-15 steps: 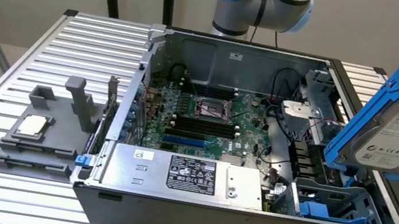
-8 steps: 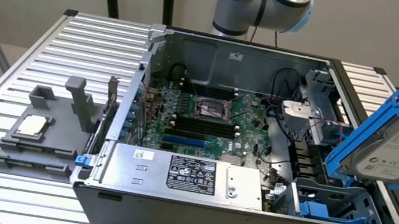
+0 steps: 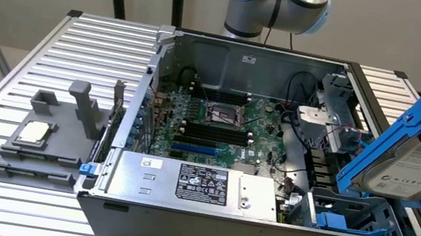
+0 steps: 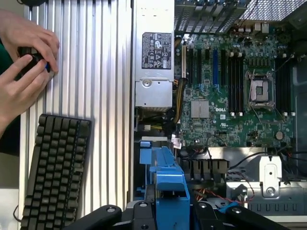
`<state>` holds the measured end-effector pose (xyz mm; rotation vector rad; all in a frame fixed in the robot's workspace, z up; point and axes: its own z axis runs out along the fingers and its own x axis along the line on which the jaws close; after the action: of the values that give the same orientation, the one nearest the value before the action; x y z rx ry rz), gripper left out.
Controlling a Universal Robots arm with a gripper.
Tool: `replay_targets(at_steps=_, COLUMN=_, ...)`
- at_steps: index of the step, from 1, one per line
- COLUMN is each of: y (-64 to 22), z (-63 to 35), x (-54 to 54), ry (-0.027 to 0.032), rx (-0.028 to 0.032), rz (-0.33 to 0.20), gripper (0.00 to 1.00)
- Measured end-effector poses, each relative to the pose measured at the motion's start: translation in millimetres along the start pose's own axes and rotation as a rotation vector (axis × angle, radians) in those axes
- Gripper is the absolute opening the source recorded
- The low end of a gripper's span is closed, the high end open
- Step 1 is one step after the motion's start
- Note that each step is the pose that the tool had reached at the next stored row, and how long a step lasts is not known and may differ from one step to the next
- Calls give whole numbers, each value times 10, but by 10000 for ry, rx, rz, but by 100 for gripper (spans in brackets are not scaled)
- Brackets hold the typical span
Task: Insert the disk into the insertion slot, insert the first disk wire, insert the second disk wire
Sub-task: 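Insert the disk into the insertion slot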
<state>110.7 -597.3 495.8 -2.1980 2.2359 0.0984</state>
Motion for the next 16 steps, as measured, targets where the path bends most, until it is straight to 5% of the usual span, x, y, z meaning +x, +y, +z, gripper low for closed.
replay_targets(at_steps=16, y=11, z=291, x=14, ry=0, rx=0, rz=1, gripper=33)
